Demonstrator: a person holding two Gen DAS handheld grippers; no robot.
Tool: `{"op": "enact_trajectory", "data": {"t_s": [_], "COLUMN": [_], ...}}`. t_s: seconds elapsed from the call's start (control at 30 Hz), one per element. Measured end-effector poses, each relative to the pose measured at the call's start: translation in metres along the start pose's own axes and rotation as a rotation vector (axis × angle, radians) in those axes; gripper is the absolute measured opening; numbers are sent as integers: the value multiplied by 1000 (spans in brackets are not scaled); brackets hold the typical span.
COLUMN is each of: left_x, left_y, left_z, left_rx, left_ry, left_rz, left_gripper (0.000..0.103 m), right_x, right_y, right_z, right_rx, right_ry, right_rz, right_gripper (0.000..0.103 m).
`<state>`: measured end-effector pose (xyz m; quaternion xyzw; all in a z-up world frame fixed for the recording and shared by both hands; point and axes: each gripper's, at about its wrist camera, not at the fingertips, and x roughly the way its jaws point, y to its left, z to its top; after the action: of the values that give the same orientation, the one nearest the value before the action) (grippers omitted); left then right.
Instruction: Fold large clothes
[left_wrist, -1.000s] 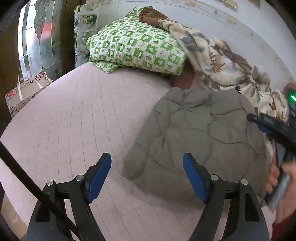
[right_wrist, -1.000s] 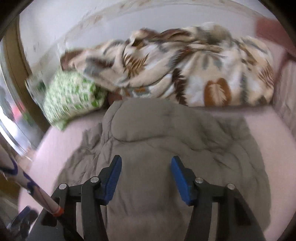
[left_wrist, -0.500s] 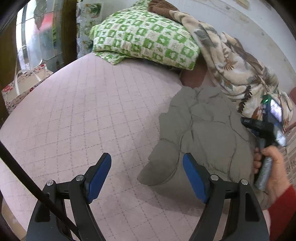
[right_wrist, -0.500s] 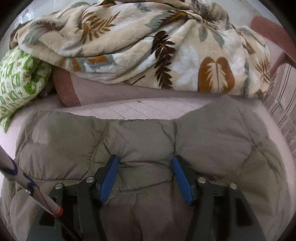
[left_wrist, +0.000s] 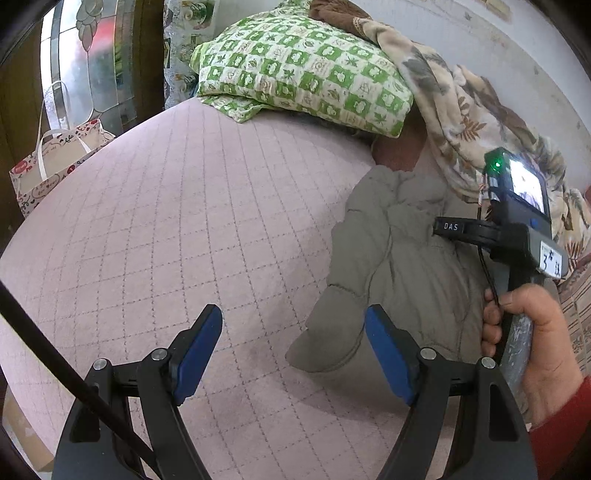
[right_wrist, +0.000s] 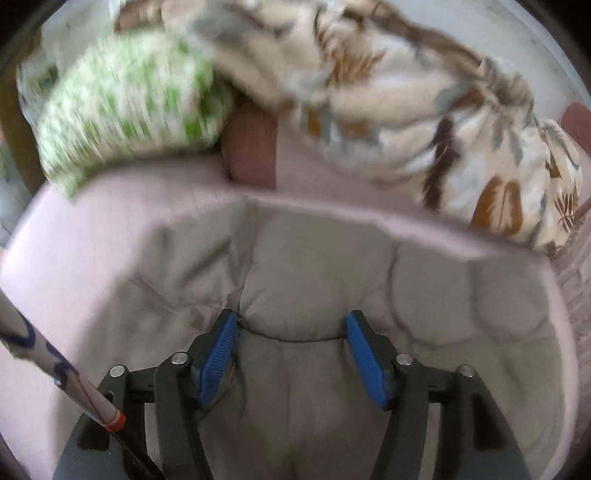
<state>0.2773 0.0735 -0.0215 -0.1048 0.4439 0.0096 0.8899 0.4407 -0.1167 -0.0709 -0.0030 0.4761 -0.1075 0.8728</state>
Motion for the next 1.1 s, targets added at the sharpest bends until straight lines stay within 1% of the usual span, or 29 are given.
{"op": "enact_trajectory", "data": {"t_s": [0.07,0.1,0.17,0.23,0.27,0.3,0.33,0.37,0.43,0.47,0.53,0.57,0.63,0.67,0.73,0.77,0.8,0.87,0.97,1.03,1.1], "left_x": [0,-1,-3,-5,-5,-6,-6,-6,-6,-5,-1,0,5,6,8,9,9,9,8,8,9], "left_y": [-1,0,0,1,1,1,-1,-2,-6,-8,-13,-15,-18,-18,-18,-18,-16,-13,-6,-4,-1], "left_z": [-1,-1,-2,-3,-3,-3,-4,-4,-5,-6,-8,-8,-8,-8,-8,-8,-8,-9,-9,-8,-7], "left_rx": [4,5,2,-6,-8,-8,-4,2,13,20,39,46,56,57,56,55,52,43,21,14,4], "left_ry": [2,0,-6,-7,-6,-5,-6,-8,-10,-9,-2,-1,6,10,17,19,19,23,24,21,20], "left_rz": [-1,0,3,1,-1,-3,-2,2,9,11,19,25,35,34,32,35,40,43,51,59,70], "left_gripper": [79,79,79,79,79,79,79,79,79,79,79,79,79,79,79,79,79,79,79,79,79], "right_x": [1,-8,-28,-54,-60,-66,-69,-70,-61,-54,-27,-14,11,16,17,13,5,-19,-68,-93,-107], "right_y": [2,-1,-13,-42,-53,-70,-91,-103,-143,-158,-189,-199,-219,-225,-228,-226,-225,-215,-195,-179,-155], "right_z": [5,8,10,7,4,1,-4,-9,-23,-28,-42,-48,-60,-61,-60,-56,-55,-58,-69,-79,-91], "right_rx": [-18,-14,-1,24,37,60,95,122,207,235,306,337,422,452,445,426,412,382,331,294,247], "right_ry": [21,13,-31,-110,-131,-151,-163,-165,-149,-130,-53,-18,50,51,70,72,59,2,-113,-155,-160], "right_rz": [-13,5,33,1,-17,-56,-104,-125,-184,-203,-216,-195,-97,-67,-58,-71,-87,-118,-90,-50,6], "right_gripper": [72,72,73,74,75,75,75,75,75,75,75,75,82,84,85,85,85,85,85,85,85]}}
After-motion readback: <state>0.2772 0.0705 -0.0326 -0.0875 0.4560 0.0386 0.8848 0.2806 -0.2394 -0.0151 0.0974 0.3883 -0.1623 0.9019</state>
